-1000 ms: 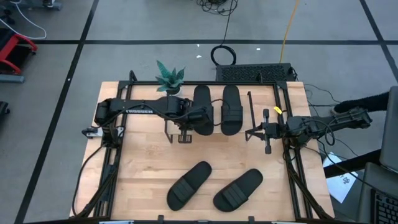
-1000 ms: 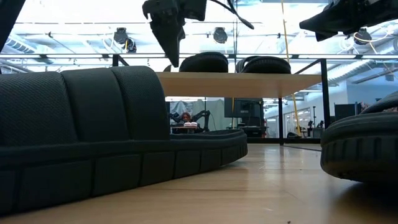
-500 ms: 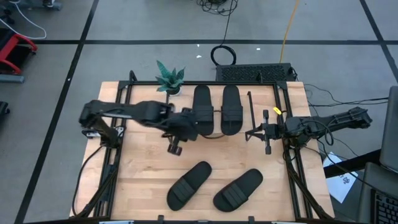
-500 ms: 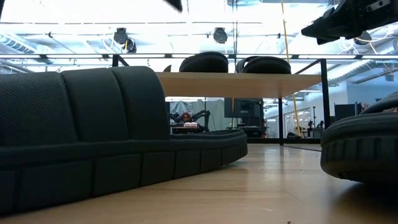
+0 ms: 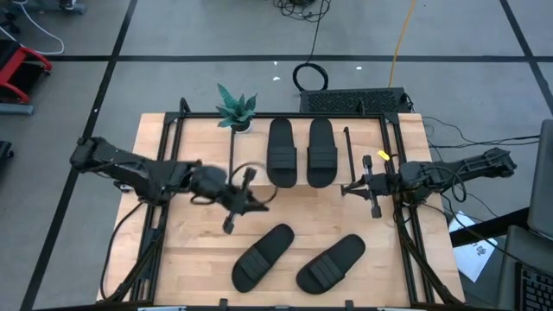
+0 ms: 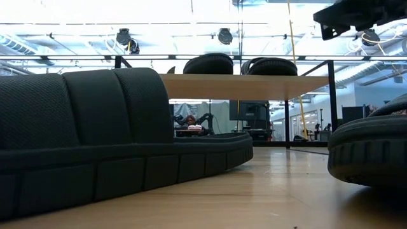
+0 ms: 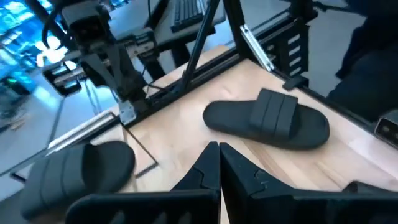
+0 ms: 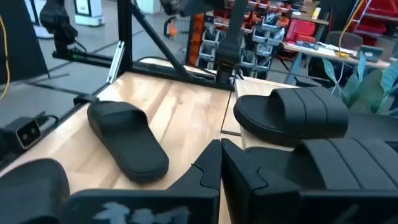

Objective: Pick and place slides into the shelf
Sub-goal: Put the right slide under the shelf

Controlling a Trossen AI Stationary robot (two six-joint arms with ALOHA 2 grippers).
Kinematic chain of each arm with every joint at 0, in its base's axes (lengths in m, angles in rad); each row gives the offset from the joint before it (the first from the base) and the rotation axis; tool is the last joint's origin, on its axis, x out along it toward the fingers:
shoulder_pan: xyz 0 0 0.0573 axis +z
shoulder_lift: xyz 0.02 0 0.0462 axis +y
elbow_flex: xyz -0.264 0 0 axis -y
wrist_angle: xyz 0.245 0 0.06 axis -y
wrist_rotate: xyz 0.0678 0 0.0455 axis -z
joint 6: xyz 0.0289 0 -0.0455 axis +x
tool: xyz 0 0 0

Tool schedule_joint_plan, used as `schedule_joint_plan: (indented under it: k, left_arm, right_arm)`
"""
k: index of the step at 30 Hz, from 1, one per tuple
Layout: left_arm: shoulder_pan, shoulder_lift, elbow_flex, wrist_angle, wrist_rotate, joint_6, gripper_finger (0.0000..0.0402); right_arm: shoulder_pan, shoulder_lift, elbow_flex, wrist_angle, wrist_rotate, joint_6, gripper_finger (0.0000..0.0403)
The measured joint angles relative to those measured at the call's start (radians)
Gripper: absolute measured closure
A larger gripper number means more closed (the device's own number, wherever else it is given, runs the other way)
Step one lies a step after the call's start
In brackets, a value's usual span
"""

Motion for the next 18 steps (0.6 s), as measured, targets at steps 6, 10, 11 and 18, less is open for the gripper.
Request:
schedule_joint_plan:
  k: [6, 10, 11, 18]
  left_arm:
    - [-0.067, -0.191, -0.266, 0.123, -0.195, -0.058, 0.0402]
    - [-0.040, -0.317, -0.429, 0.315, -0.218, -0.119, 0.0402]
    - [-0.038, -0.337, -0.468, 0.356, -0.214, -0.119, 0.0402]
    - [-0.043, -0.439, -0.704, 0.582, -0.205, -0.069, 0.0402]
  right_arm:
    - [0.038, -0.110, 0.000, -0.026, 0.003, -0.013, 0.0403]
    - [0.040, -0.184, 0.001, -0.089, 0.006, 0.001, 0.0403]
    - [0.040, -0.196, 0.000, -0.113, 0.005, 0.001, 0.0403]
    - [0.040, -0.192, -0.053, -0.041, 0.002, 0.018, 0.0403]
